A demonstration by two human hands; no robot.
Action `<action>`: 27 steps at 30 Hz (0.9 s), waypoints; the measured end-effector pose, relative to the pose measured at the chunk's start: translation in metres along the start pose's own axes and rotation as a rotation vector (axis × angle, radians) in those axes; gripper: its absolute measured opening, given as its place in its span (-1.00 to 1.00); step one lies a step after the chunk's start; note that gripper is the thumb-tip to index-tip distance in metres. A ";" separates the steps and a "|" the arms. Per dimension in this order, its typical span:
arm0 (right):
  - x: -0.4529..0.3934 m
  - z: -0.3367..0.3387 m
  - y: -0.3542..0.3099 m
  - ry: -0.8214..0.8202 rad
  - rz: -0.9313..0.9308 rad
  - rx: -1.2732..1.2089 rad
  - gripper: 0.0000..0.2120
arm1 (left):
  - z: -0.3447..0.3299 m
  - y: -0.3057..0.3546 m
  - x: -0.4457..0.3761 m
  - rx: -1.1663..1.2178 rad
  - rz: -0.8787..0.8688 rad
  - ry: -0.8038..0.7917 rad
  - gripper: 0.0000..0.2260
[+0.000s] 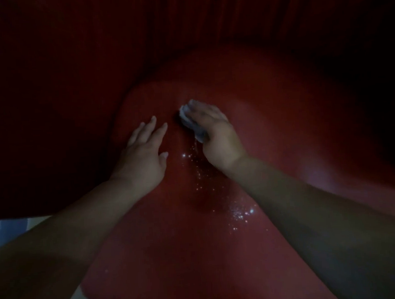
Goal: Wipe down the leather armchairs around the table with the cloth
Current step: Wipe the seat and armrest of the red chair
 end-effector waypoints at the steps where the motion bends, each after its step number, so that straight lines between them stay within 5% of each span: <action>1: 0.014 -0.004 -0.002 -0.026 0.070 -0.014 -0.51 | 0.000 -0.001 0.001 0.008 -0.002 -0.001 -0.42; 6: 0.071 -0.011 -0.004 -0.119 0.136 -0.096 -0.51 | 0.000 -0.006 0.011 0.026 0.001 -0.024 -0.43; 9: 0.035 0.004 -0.003 -0.010 0.001 -0.144 -0.39 | -0.003 -0.010 0.017 0.047 0.017 -0.025 -0.44; 12: -0.001 -0.001 -0.009 -0.147 0.014 -0.030 -0.31 | -0.007 -0.014 0.019 0.054 0.014 -0.016 -0.44; 17: 0.036 -0.017 -0.009 -0.282 0.222 0.017 -0.57 | -0.013 -0.014 0.023 0.070 0.013 -0.021 -0.41; 20: 0.068 -0.006 0.002 -0.325 0.170 -0.077 -0.71 | -0.018 -0.008 0.029 0.061 0.023 -0.033 -0.40; 27: 0.052 0.007 -0.013 -0.223 0.062 -0.007 -0.54 | -0.035 0.011 0.046 0.062 0.026 0.005 -0.39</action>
Point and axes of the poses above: each hand's wrist, its own x-axis away from the middle knuckle, its own z-axis out of the back of the hand, y = z × x, the point moved 2 cm from there along -x, towards the middle knuckle, and after that the axes turned 14 degrees about -y, right-handed, at the moved point
